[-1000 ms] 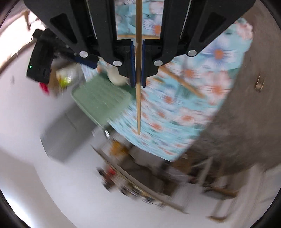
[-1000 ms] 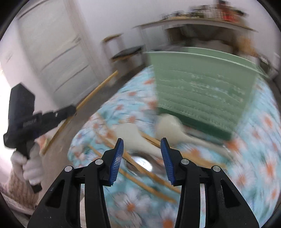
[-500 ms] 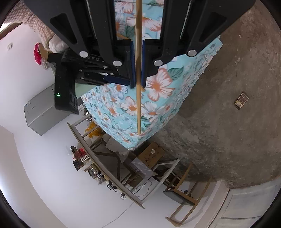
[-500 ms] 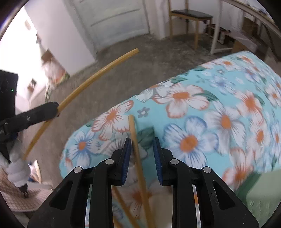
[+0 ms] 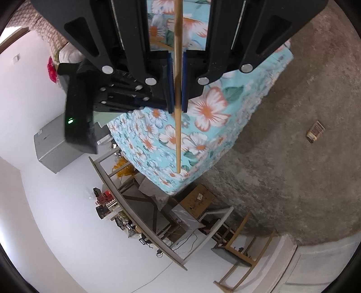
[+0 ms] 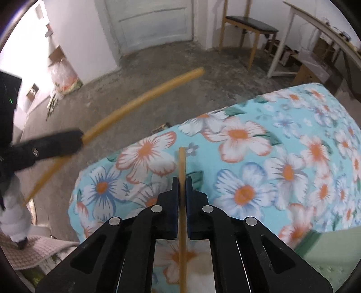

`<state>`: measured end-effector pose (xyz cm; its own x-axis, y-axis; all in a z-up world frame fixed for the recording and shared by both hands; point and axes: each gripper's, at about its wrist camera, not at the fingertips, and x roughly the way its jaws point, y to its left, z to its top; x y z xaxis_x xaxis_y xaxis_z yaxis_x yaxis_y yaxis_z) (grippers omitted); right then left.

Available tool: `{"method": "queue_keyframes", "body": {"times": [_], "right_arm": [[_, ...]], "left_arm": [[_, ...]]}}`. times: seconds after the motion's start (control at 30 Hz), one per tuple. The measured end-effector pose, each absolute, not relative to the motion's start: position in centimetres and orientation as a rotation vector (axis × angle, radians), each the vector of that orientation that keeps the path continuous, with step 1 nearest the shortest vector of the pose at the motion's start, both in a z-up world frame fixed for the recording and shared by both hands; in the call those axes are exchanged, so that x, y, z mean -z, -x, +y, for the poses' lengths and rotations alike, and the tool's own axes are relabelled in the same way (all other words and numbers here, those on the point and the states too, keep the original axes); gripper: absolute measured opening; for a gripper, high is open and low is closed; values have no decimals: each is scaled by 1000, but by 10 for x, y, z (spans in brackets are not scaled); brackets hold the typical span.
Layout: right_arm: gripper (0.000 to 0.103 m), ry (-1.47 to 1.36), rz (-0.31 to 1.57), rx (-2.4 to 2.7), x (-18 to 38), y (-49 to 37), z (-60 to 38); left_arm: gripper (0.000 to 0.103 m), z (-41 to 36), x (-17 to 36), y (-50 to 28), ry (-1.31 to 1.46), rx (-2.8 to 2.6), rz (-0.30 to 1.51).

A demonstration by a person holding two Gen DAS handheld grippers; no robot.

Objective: Organize utensils
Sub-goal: 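Lift both held chopsticks and carry them toward the green basket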

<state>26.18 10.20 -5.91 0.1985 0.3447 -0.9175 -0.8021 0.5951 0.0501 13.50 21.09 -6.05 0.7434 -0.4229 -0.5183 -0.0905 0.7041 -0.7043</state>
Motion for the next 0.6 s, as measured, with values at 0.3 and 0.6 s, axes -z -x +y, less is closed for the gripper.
{"method": "queue_keyframes", "body": {"times": [0.3, 0.6], "right_arm": [[4, 235, 1044, -710, 15, -261, 4], [4, -7, 964, -606, -13, -253, -80]], "left_arm": [[5, 166, 69, -156, 735, 260, 839], [7, 124, 81, -198, 451, 278, 1076]]}}
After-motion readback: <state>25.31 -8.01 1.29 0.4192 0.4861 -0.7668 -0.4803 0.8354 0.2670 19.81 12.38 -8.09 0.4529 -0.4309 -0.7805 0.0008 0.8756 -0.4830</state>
